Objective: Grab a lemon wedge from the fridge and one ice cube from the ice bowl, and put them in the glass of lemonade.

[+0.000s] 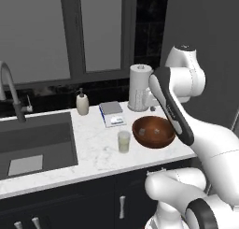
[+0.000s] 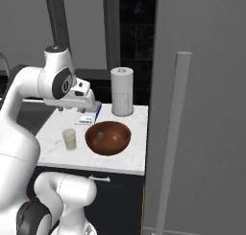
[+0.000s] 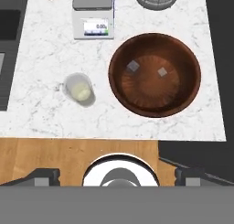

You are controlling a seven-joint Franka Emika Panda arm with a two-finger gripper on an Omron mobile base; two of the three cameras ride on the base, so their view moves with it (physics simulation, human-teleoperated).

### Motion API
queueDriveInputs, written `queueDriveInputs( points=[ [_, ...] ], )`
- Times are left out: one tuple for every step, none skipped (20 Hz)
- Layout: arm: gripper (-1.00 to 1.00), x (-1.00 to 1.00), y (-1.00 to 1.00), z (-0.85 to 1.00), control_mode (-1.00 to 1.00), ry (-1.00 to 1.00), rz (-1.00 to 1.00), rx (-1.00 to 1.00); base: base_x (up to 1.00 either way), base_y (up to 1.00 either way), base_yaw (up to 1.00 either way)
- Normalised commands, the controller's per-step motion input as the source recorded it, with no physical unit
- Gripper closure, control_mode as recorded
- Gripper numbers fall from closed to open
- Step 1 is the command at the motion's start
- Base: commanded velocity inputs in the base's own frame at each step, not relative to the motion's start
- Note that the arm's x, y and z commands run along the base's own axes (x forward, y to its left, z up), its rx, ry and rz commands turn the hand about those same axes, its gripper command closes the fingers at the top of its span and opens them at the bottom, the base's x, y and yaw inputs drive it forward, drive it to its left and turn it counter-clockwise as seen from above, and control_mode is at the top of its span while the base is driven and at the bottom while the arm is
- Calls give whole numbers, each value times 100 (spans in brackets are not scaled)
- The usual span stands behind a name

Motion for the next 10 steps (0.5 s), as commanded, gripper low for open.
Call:
queueDriveInputs(
  points=[
    [-100,0,0,0,100,0,0,0,64,0,-5],
    [-100,0,0,0,100,0,0,0,70,0,-5],
    [-100,0,0,0,100,0,0,0,73,0,-6],
    [-100,0,0,0,100,0,0,0,69,0,-4],
    [-100,0,0,0,100,0,0,0,65,0,-2],
    [-100,0,0,0,100,0,0,0,49,-14,0],
    [-100,41,-34,-51,-100,0,0,0,0,0,0],
    [-100,35,-55,-69,-100,0,0,0,0,0,0],
    [-100,29,-66,-86,-100,2,0,0,0,0,0],
    [-100,21,-71,-96,-100,7,0,0,0,0,0]
  ],
)
